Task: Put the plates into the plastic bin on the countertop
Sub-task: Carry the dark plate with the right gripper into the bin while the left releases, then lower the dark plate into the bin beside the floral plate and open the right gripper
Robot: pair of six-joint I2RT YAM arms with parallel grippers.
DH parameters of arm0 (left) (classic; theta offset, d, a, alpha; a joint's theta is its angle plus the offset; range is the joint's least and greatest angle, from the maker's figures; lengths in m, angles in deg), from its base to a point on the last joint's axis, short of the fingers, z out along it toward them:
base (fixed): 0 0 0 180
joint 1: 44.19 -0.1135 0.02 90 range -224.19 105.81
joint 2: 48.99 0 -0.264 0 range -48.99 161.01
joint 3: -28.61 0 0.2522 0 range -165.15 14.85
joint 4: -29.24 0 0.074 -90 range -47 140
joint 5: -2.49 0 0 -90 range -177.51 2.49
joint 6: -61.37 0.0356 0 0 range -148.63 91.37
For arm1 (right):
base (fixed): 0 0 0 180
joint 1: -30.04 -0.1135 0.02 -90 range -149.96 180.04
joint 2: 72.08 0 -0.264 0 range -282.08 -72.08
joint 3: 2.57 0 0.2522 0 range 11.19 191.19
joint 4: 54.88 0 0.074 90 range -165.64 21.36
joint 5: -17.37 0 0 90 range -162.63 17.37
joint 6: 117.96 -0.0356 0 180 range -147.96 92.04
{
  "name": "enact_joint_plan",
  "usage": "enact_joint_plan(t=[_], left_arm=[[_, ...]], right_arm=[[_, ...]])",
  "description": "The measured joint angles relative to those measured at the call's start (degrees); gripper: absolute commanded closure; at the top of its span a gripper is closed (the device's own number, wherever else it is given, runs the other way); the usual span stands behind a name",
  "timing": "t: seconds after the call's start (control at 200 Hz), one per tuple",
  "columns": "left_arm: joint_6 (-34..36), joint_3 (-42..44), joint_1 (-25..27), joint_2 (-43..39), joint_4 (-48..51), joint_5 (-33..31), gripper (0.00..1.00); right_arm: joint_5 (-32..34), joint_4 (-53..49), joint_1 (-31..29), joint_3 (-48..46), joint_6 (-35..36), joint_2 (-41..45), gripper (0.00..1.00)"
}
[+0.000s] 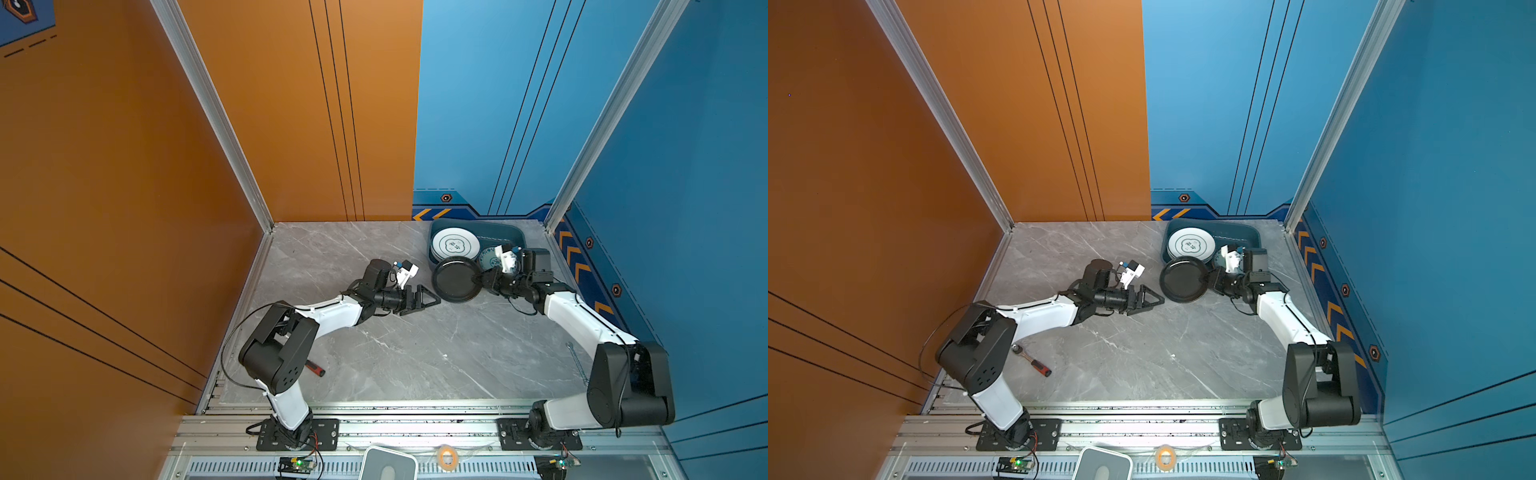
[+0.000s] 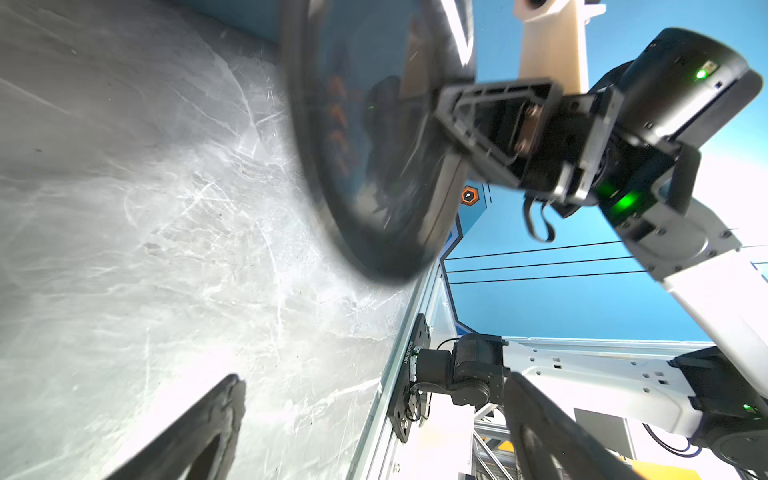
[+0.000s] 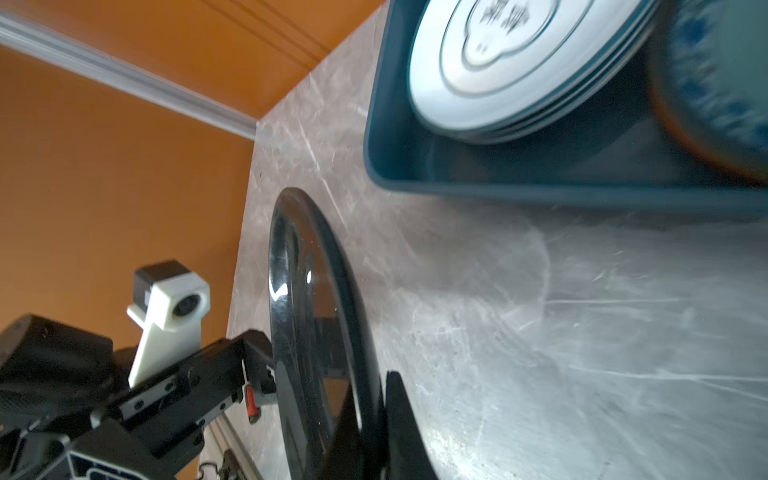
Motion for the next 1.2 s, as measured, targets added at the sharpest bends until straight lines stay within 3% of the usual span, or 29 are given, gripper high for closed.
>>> enact_joint_plan(t=[0.28, 0.636, 1.202], left_arm=[[8.5, -0.1, -1.2, -5.6, 13.1, -5.1, 0.02], [10.5, 0.3, -3.4, -7.0, 16.1, -6.4, 0.02], [10.5, 0.4, -4.0, -7.0, 16.0, -6.4, 0.02]], right_arm=[[12.1, -13.9, 7.6, 12.0, 1.8, -0.6, 1.00], [23.5, -20.8, 11.6, 21.0, 2.0, -10.9, 1.00], [24.5, -19.0, 12.0, 29.7, 0.0, -25.1, 1.00]])
